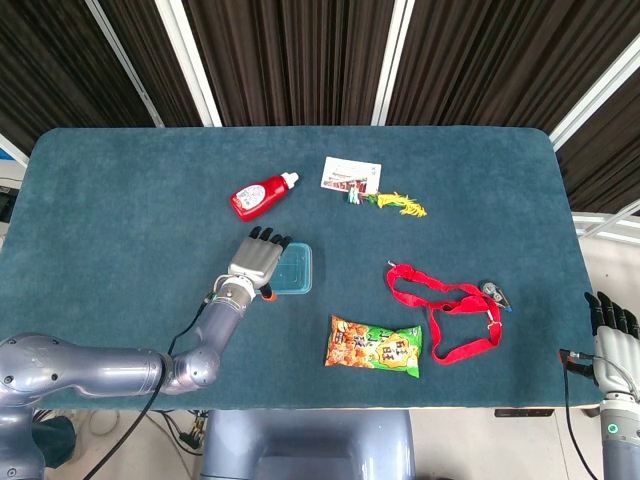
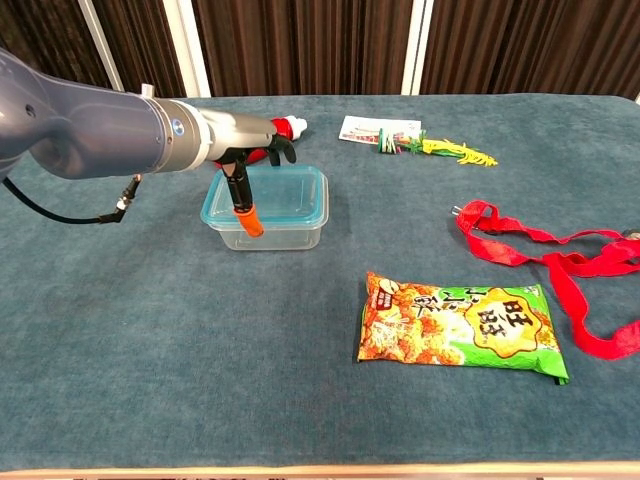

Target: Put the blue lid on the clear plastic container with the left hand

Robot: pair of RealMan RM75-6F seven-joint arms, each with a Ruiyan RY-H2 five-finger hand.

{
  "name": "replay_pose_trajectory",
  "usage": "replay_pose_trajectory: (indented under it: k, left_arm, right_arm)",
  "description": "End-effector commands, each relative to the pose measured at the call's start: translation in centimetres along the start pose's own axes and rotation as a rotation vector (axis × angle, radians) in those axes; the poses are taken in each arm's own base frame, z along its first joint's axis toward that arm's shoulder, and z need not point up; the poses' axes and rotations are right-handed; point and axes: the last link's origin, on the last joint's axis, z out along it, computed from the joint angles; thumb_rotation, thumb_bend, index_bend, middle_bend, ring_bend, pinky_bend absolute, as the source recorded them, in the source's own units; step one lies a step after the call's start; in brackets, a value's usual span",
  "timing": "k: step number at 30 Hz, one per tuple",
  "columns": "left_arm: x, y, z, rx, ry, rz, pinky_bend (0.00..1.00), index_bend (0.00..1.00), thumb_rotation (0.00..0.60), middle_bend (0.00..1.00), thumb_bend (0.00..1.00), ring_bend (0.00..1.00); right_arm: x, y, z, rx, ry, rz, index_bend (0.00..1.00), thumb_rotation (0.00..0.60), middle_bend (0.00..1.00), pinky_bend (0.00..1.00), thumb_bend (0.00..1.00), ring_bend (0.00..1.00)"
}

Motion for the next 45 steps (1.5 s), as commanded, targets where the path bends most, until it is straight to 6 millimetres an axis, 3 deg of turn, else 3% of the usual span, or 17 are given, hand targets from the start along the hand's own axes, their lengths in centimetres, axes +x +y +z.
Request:
replay_pose_trajectory:
  k: [1, 34, 45]
  left_arm:
    - [0.05, -0.05, -0.01, 0.001, 0.006, 0.002, 0.0, 0.1, 0.6, 0.13, 0.09, 0.0]
    - [-0.11, 0.0, -0.39, -0.01, 0.014, 0.007, 0.0, 0.06, 0.6, 0.09, 0.07, 0.0]
    - [-0.25, 0.19, -0.58, -0.007, 0.011, 0.011, 0.0, 0.05, 0.6, 0.12, 0.07, 0.0]
  right_arm:
    - [0.0, 0.01, -0.01, -0.002, 0.0, 0.0, 0.04, 0.6, 0.0, 0.0, 0.27, 0.0]
    - [-0.05, 0.15, -0.02, -0.027, -0.009, -0.001, 0.04, 0.6, 0.0, 0.0, 0.27, 0.0]
    - [0.01, 0.13, -0.06, -0.029, -0.011, 0.002, 0.04, 0.6, 0.0, 0.0, 0.27, 0.0]
